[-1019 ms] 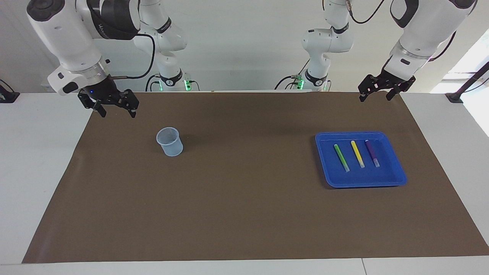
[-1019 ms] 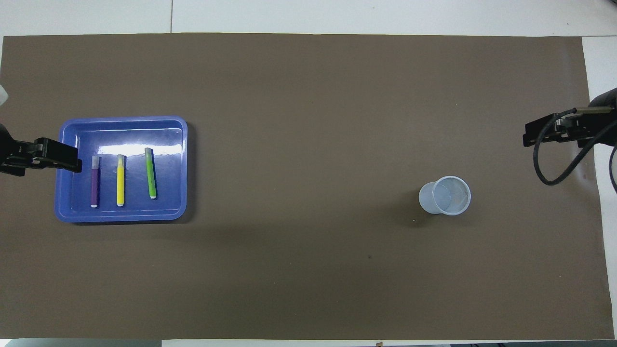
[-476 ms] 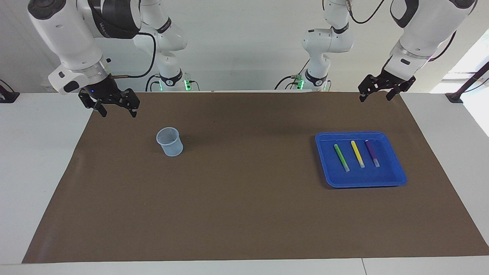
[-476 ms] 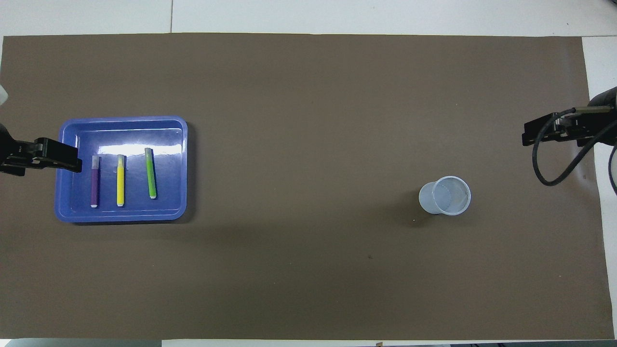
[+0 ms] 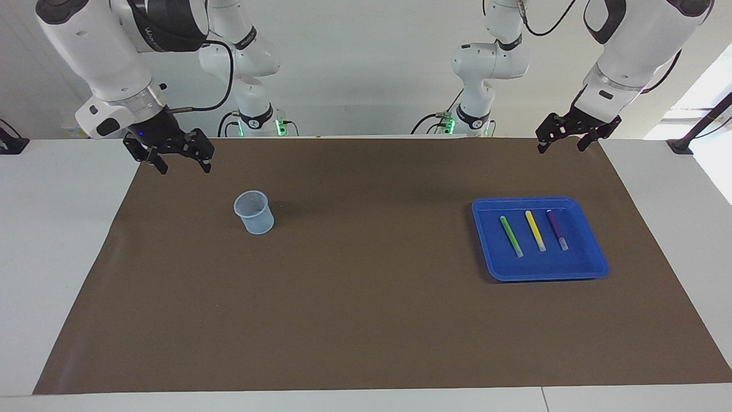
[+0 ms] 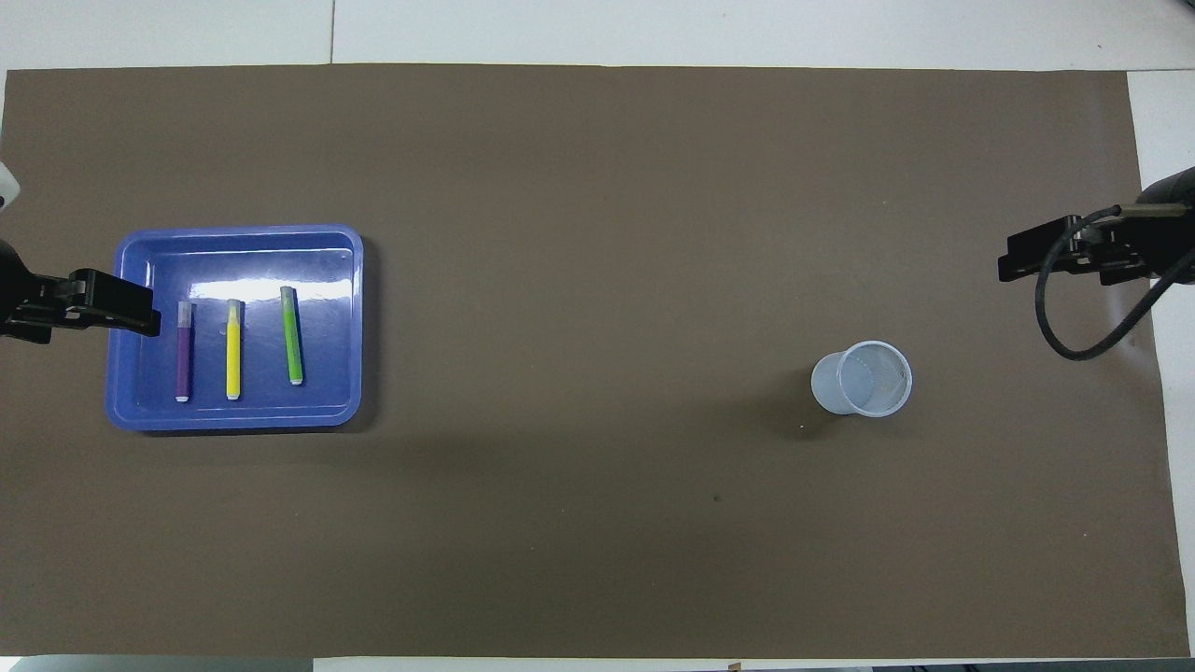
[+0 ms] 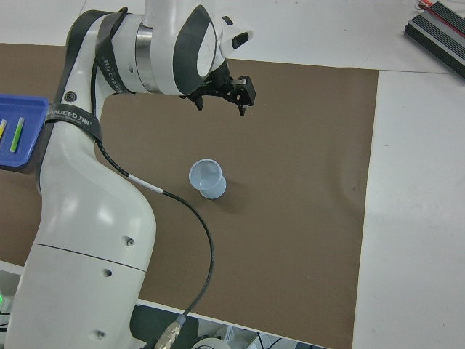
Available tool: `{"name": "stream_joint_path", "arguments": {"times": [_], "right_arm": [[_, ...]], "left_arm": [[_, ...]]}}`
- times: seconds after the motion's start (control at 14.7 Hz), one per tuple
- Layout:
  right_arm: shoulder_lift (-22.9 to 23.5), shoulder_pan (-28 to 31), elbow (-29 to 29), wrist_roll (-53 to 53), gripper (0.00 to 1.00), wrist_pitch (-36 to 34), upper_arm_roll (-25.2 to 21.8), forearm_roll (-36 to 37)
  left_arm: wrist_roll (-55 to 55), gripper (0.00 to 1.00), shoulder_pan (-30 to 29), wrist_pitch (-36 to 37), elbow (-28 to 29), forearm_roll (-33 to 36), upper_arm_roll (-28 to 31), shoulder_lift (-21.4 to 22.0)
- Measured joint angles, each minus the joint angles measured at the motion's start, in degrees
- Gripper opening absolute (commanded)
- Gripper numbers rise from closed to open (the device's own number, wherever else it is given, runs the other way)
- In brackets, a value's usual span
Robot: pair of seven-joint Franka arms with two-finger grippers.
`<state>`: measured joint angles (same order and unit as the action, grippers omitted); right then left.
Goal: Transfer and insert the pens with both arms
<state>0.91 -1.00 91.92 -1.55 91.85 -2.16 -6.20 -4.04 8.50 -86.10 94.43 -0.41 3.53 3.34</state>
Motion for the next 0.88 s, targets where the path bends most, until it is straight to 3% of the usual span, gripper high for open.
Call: {"name": "stream_joint_path", "arguments": {"times": [0.34,0.54,0.88], "right_arm": [[-0.96,0.04,0.09,0.0,1.0,-2.89,0.0,-9.13],[-1.08,-2.18,0.47,0.0,1.0,-3.0,0.26,-10.17],[-2.11,-4.93,2.65,-0.33,1.0,-2.82,0.76,-13.83]], "left_arm": [[0.04,1.0,-1.55,-7.16,6.8,0.0,0.11,1.9],[0.4,1.0,-3.0,-11.61,12.63,0.0,0.11,3.64],[5.89,1.0,-7.15,-23.04,22.37,0.0,0.19,1.74]]}}
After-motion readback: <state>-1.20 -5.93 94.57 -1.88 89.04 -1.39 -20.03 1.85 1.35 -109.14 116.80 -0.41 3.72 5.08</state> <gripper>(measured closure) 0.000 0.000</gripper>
